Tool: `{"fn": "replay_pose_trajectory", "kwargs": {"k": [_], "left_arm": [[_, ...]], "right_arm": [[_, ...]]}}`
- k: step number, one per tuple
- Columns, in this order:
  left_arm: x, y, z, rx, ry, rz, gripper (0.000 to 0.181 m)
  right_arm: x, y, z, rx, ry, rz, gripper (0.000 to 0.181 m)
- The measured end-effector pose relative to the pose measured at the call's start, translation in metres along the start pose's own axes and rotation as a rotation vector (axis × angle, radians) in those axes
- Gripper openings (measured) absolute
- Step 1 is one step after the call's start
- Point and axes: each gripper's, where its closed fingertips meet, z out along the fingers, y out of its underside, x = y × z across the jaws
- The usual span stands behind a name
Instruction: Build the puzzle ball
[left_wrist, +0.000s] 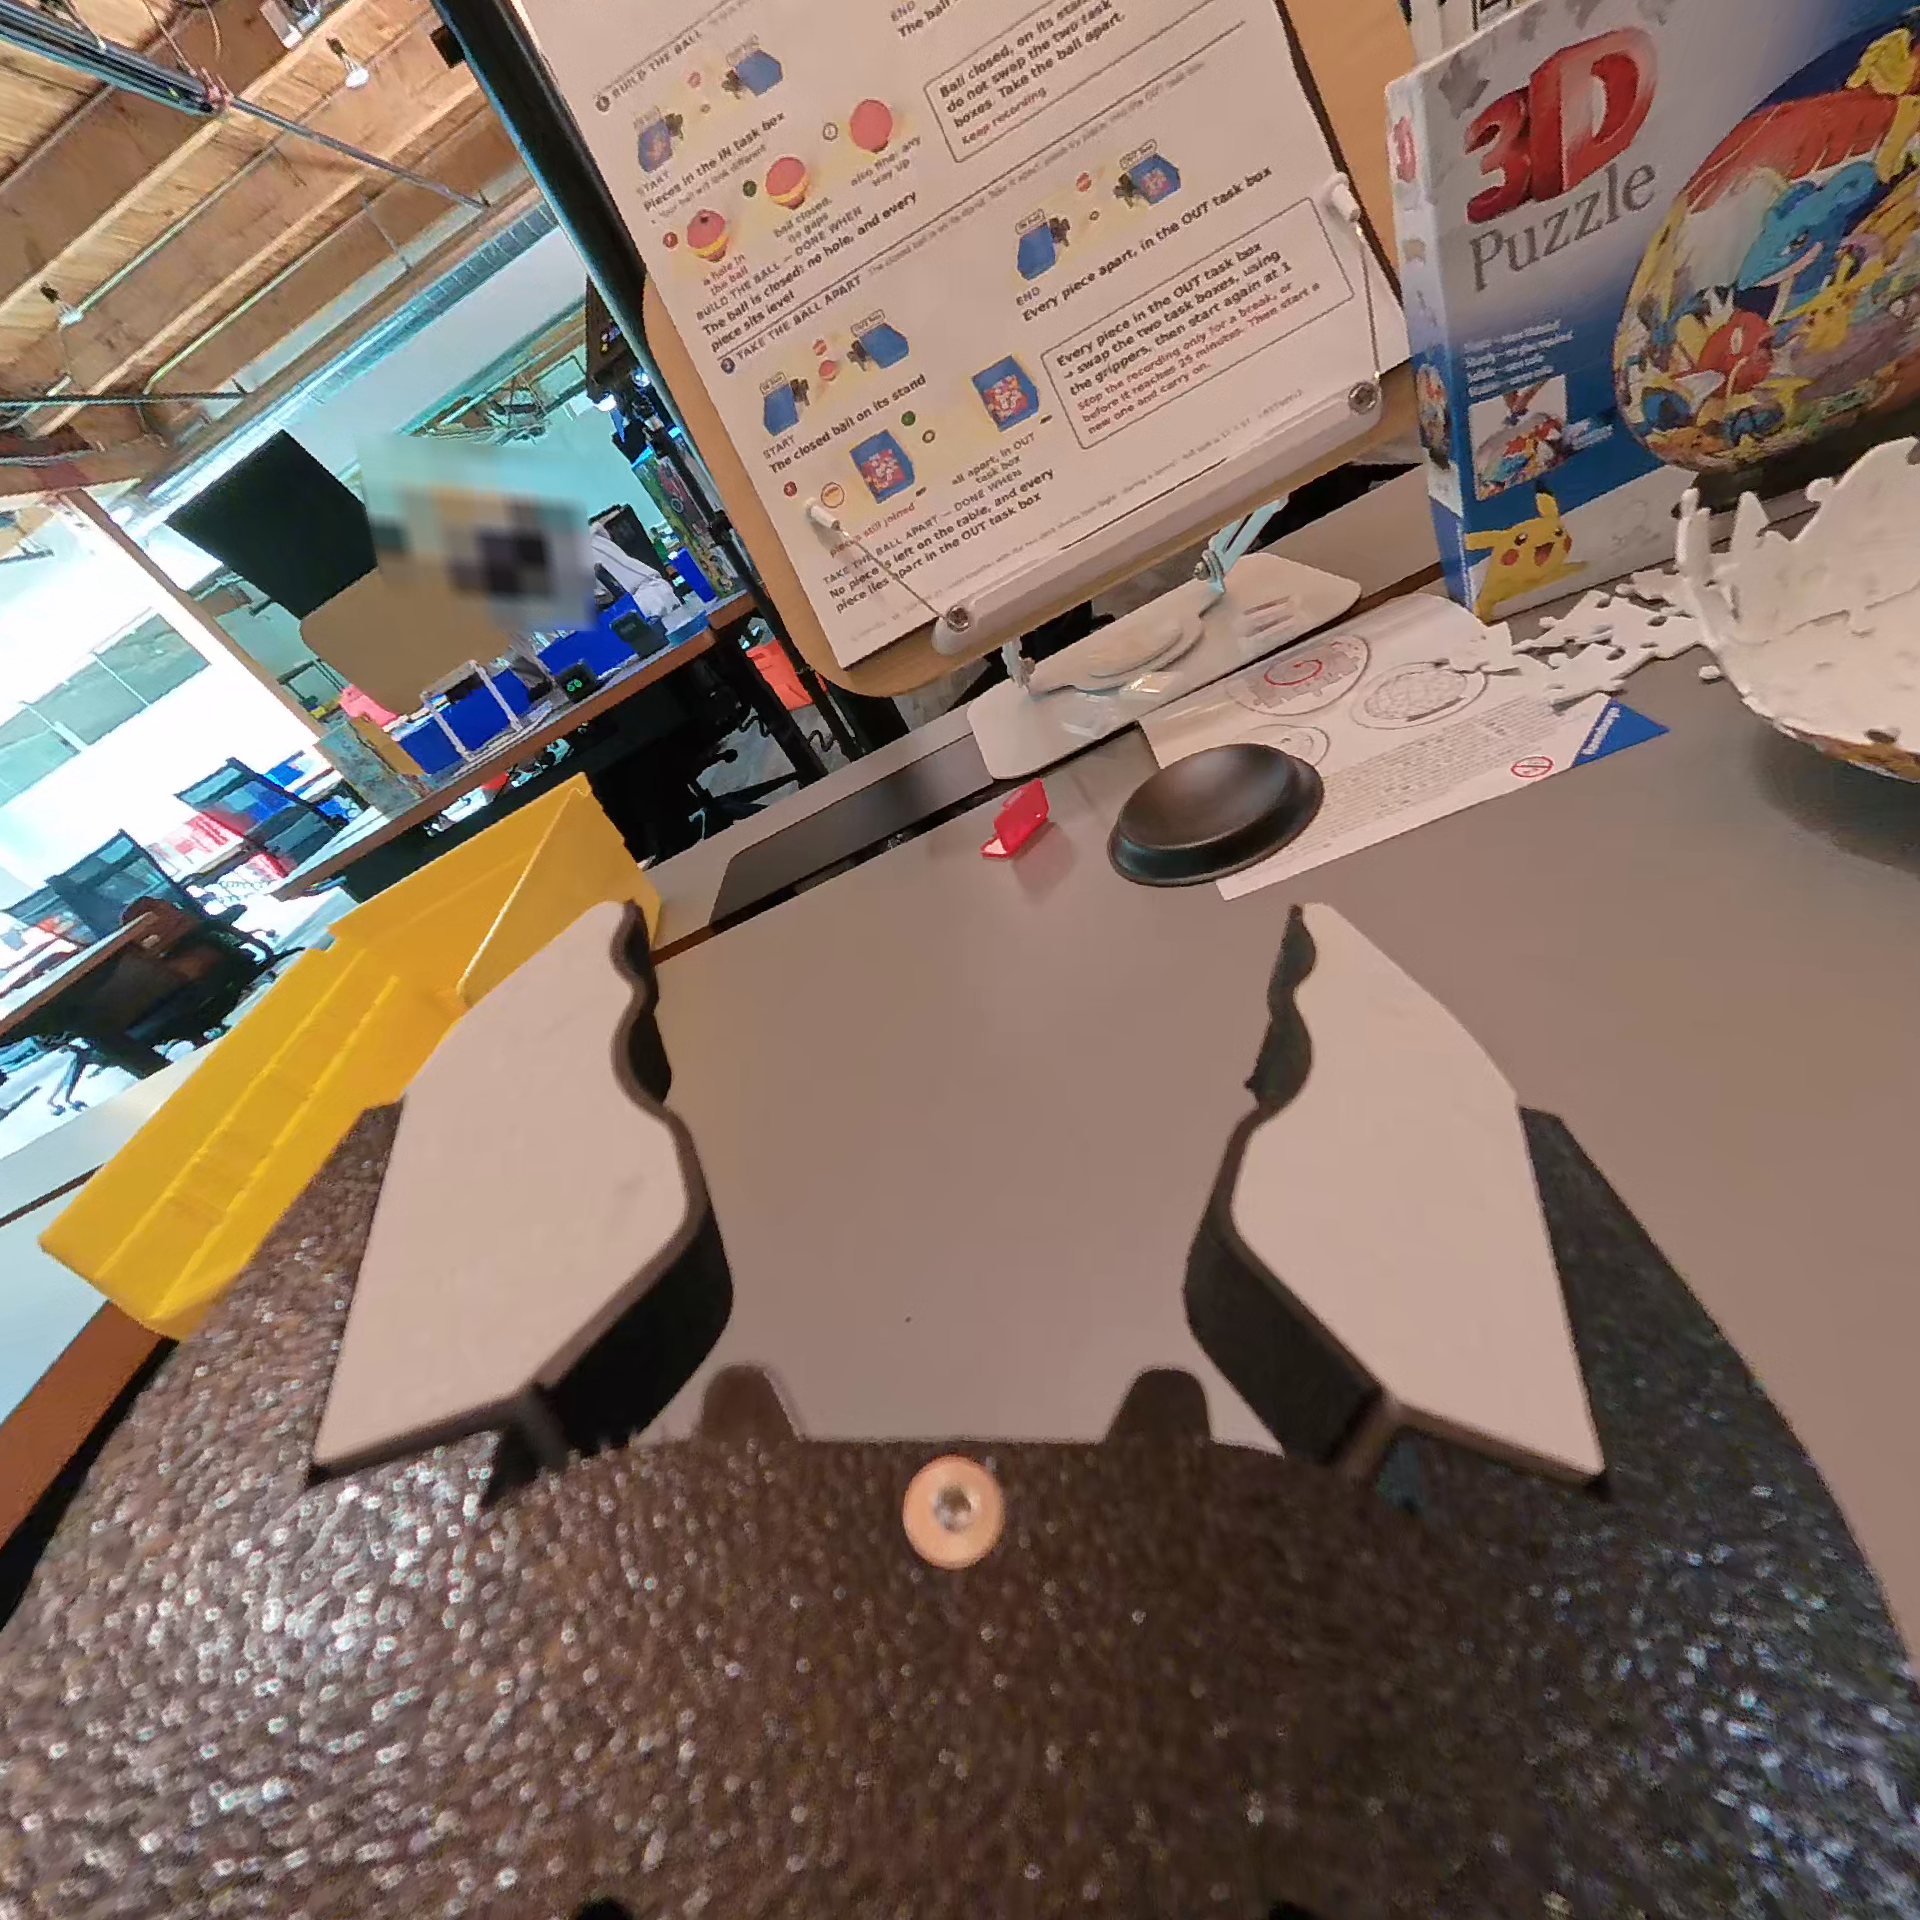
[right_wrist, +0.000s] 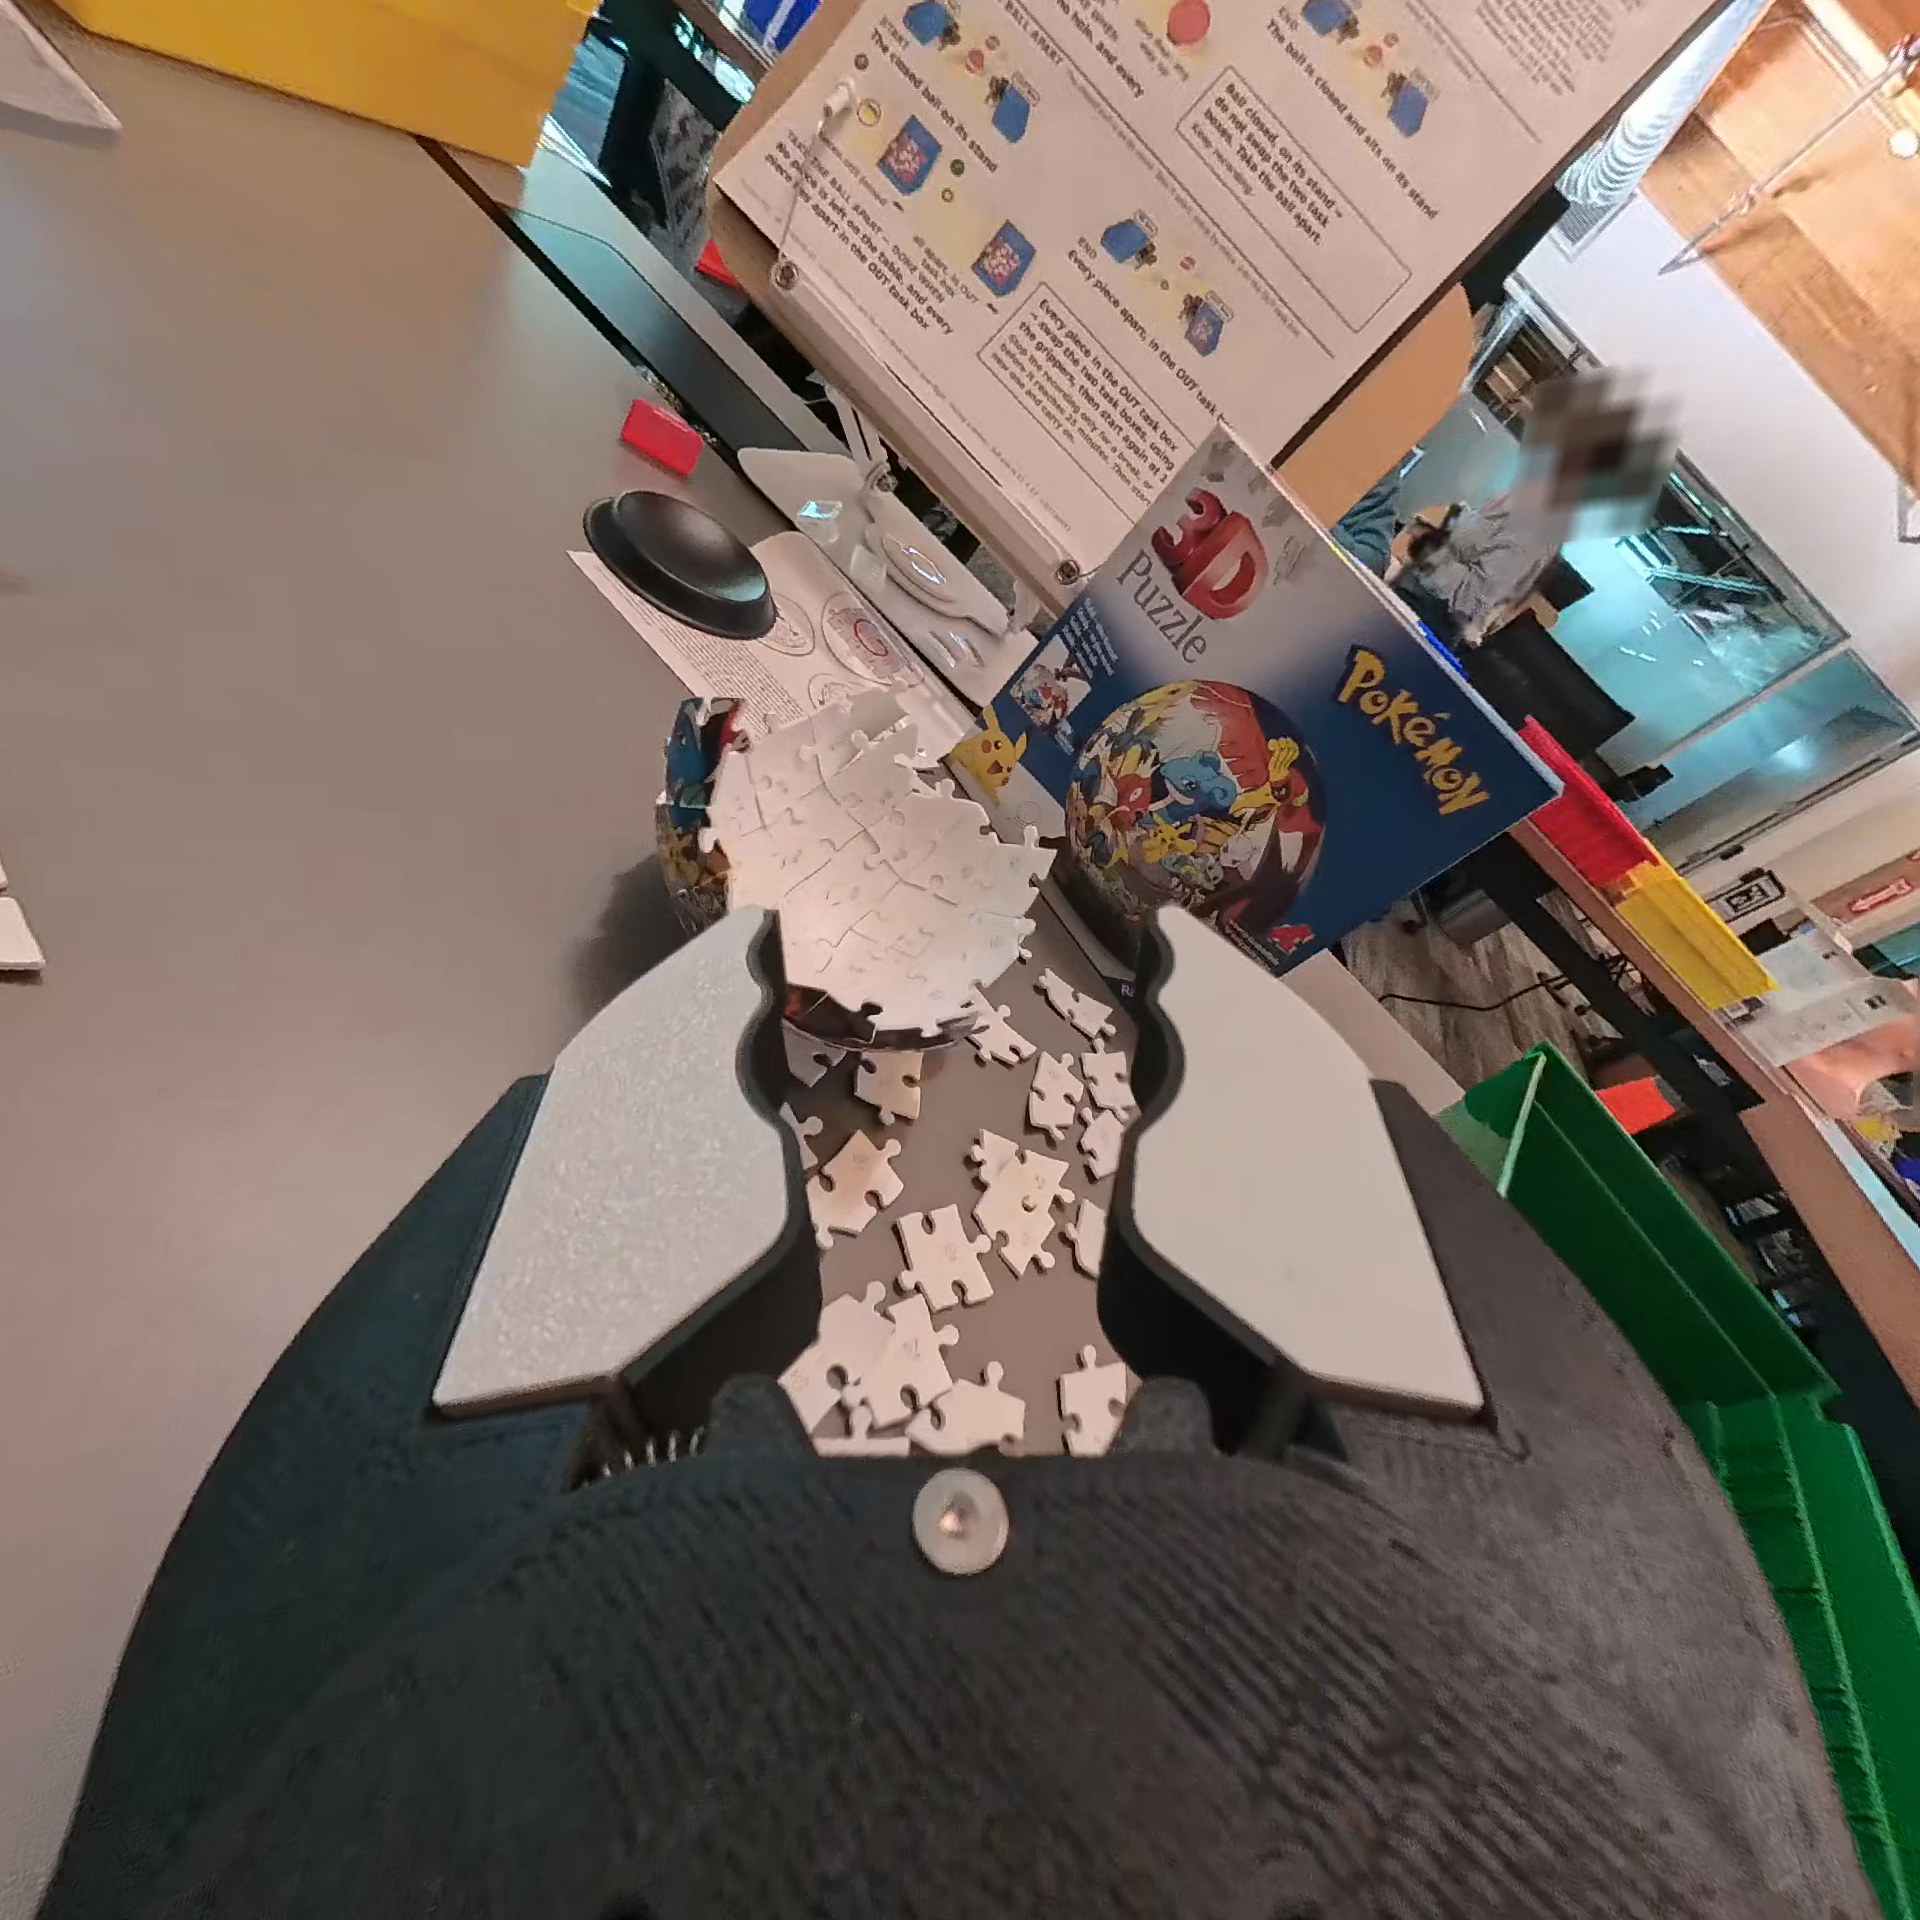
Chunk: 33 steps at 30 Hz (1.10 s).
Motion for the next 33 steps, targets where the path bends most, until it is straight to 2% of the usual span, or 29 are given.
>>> {"fn": "replay_pose_trajectory", "kwargs": {"k": [5, 10, 13, 16, 20, 26, 29, 33], "left_arm": [[0.001, 0.001, 0.000, -0.025, 0.033, 0.004, 0.106], [0.025, 0.014, -0.002, -0.097, 0.196, 0.014, 0.102], [0.029, 0.016, -0.006, -0.094, 0.250, 0.020, 0.099], [0.038, 0.013, -0.007, -0.080, 0.339, 0.016, 0.099], [0.051, 0.020, -0.006, -0.096, 0.477, 0.023, 0.099], [0.051, 0.047, 0.006, -0.196, 0.576, 0.086, 0.097], [0.054, 0.052, 0.011, -0.258, 0.642, 0.002, 0.093], [0.063, 0.051, 0.016, -0.338, 0.769, -0.148, 0.084]], "right_arm": [[-0.015, 0.004, -0.007, -0.027, -0.045, -0.012, 0.061], [-0.039, 0.008, 0.003, -0.048, -0.153, 0.050, 0.055], [-0.043, 0.002, 0.012, -0.056, -0.214, 0.063, 0.051], [-0.046, -0.006, 0.023, -0.103, -0.349, 0.094, 0.051], [-0.052, -0.015, 0.034, -0.217, -0.614, 0.209, 0.048], [-0.060, -0.005, 0.044, -0.445, -0.810, 0.264, 0.045], [-0.065, 0.006, 0.049, -0.497, -0.818, 0.222, 0.040], [-0.069, 0.006, 0.055, -0.497, -0.821, 0.240, 0.037]]}}
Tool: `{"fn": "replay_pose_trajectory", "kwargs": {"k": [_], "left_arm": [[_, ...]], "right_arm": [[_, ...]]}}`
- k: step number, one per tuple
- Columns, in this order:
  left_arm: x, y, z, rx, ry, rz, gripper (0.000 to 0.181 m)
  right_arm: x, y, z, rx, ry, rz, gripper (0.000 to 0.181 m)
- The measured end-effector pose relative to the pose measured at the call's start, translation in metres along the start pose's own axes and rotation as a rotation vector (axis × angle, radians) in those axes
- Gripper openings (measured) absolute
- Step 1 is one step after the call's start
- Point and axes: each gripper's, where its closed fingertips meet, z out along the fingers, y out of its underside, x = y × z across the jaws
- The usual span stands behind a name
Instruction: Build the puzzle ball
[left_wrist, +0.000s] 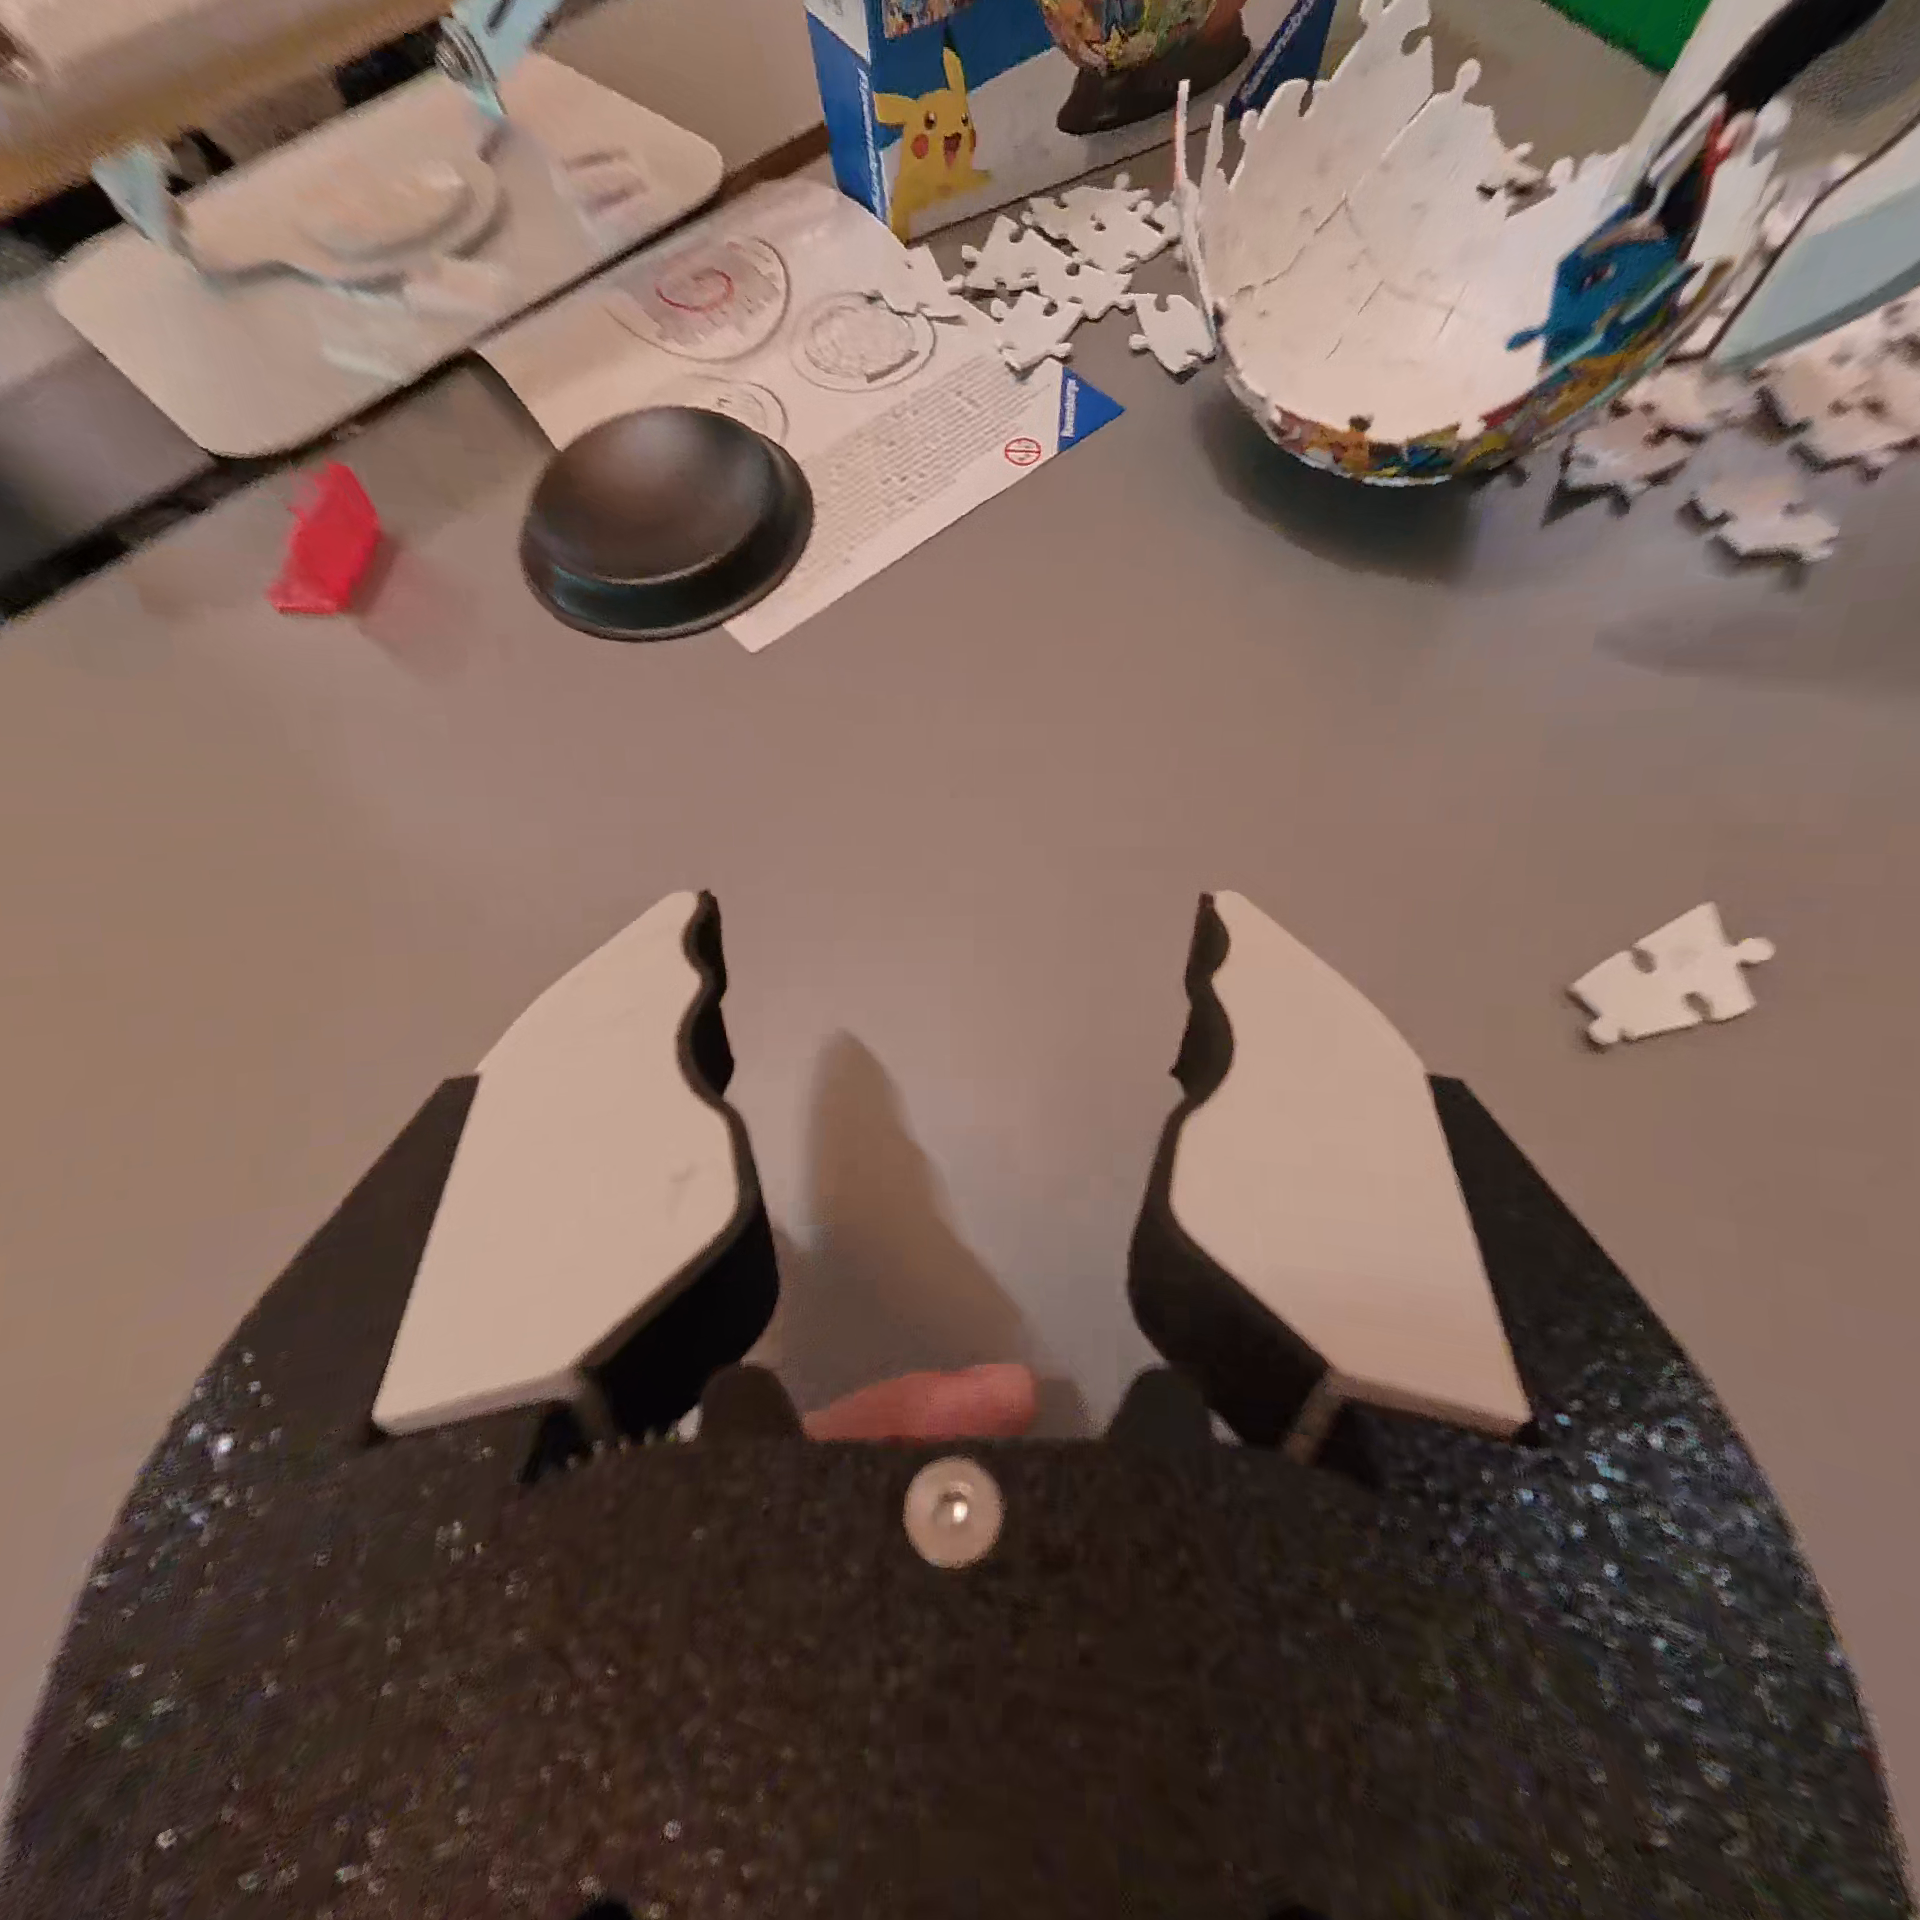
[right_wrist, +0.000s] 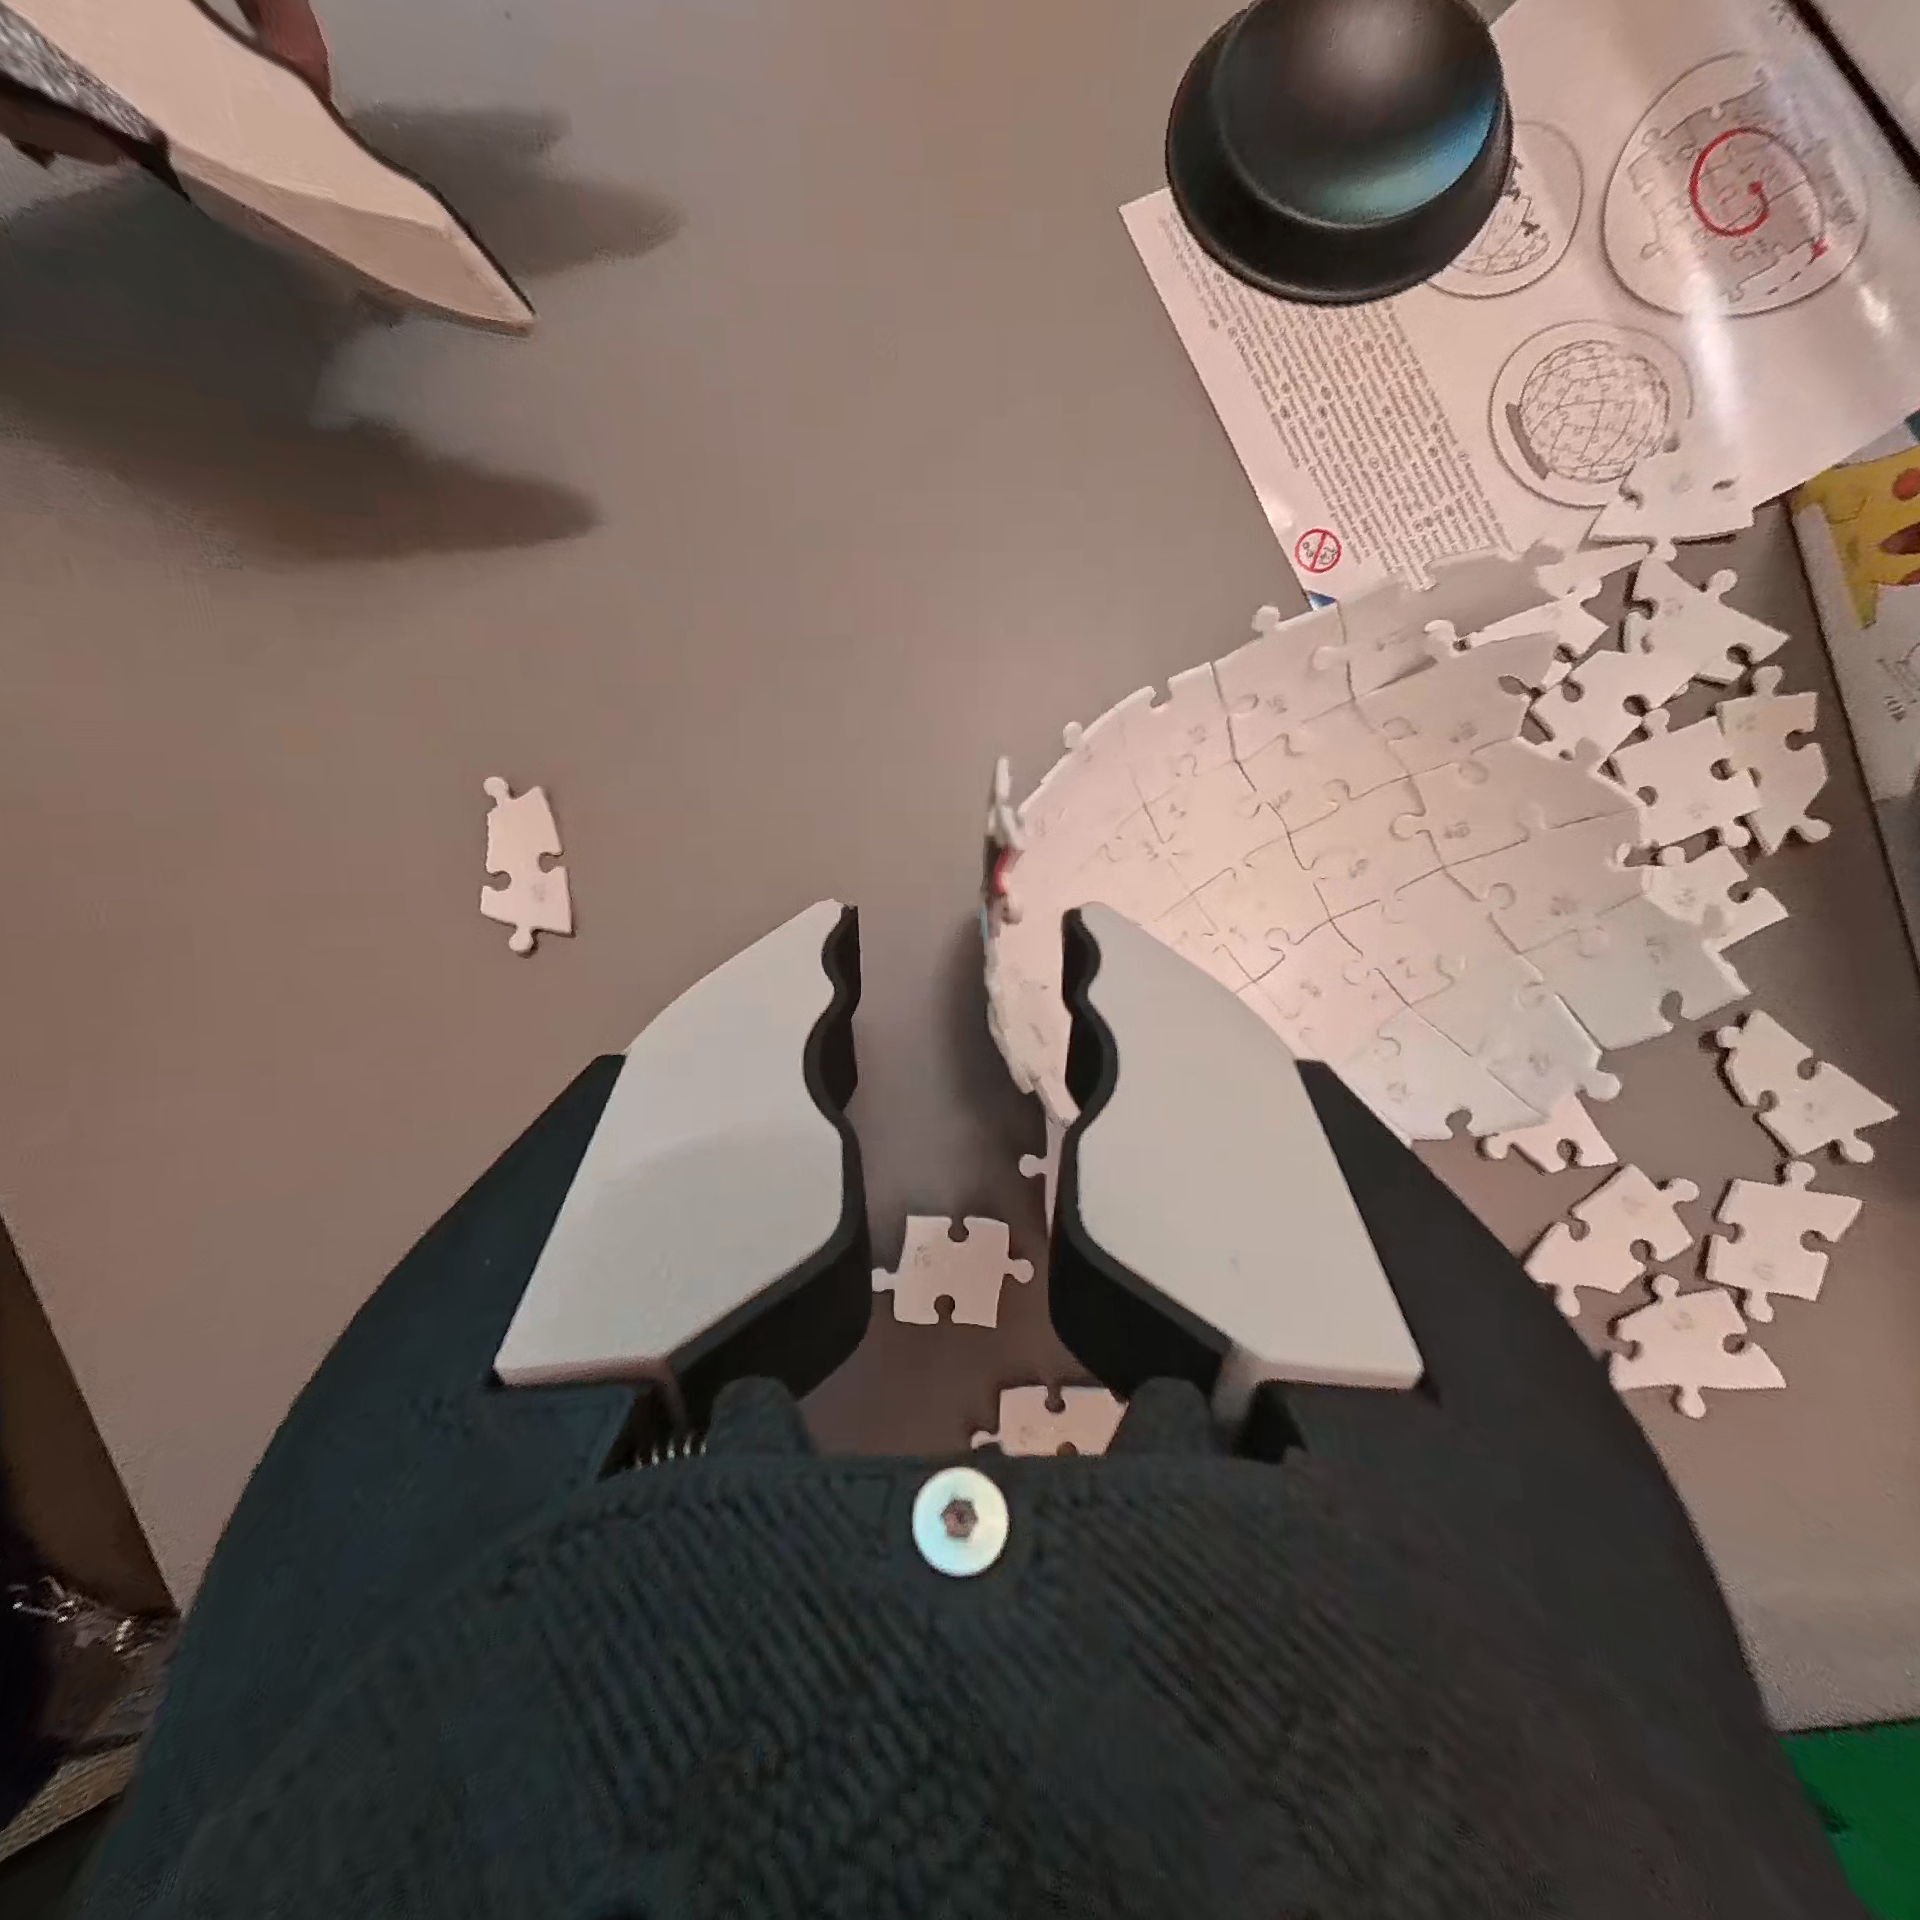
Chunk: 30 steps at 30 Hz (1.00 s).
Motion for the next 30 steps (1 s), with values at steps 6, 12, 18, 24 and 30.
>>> {"fn": "replay_pose_trajectory", "kwargs": {"k": [6, 12, 18, 24, 30], "left_arm": [[-0.007, -0.007, 0.008, -0.027, 0.069, -0.099, 0.084], [-0.011, -0.003, 0.013, -0.063, 0.087, -0.101, 0.083], [-0.011, -0.002, 0.011, -0.073, 0.092, -0.089, 0.082], [-0.009, -0.001, 0.011, -0.078, 0.102, -0.091, 0.082], [-0.006, 0.003, 0.014, -0.097, 0.106, -0.073, 0.082]], "right_arm": [[0.008, 0.000, -0.002, -0.003, -0.010, 0.042, 0.027], [0.005, 0.006, 0.006, -0.020, -0.031, 0.043, 0.034], [0.010, 0.004, 0.009, -0.025, -0.011, 0.014, 0.024], [0.011, 0.001, 0.009, -0.006, -0.022, 0.013, 0.010], [0.010, -0.001, 0.009, 0.028, -0.037, 0.022, 0.007]]}}
